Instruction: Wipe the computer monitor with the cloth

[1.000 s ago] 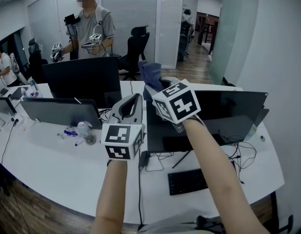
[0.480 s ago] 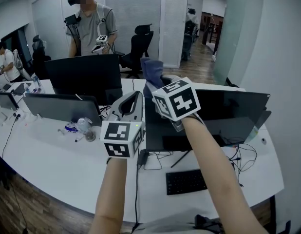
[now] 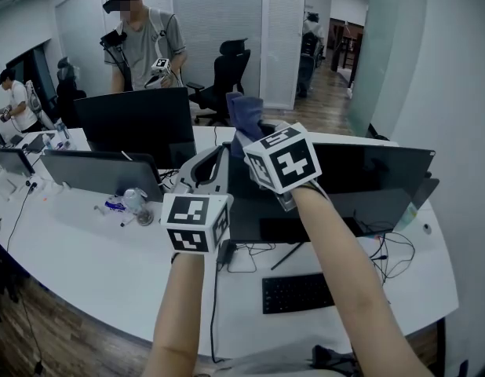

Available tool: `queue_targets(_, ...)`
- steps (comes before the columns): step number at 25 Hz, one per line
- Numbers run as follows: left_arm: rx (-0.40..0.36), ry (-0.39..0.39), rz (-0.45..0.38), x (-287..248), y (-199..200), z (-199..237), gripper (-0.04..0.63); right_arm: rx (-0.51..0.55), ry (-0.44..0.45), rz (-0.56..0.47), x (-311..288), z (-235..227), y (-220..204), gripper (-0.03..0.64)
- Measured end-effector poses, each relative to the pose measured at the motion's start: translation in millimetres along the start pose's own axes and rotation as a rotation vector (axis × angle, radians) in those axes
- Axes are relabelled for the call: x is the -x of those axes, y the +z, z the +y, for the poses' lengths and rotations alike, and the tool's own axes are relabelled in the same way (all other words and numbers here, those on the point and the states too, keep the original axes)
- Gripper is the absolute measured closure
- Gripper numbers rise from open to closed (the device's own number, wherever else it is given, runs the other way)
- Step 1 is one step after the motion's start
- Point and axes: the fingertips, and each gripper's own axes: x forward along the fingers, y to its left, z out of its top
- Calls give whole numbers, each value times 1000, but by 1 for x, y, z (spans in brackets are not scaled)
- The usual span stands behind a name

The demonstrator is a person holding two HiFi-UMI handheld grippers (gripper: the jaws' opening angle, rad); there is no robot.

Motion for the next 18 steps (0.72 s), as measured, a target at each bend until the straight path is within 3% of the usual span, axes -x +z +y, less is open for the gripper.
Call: queue_targets(18, -19, 4, 11, -9, 4, -39, 586, -36, -35, 17, 28, -35, -18, 526)
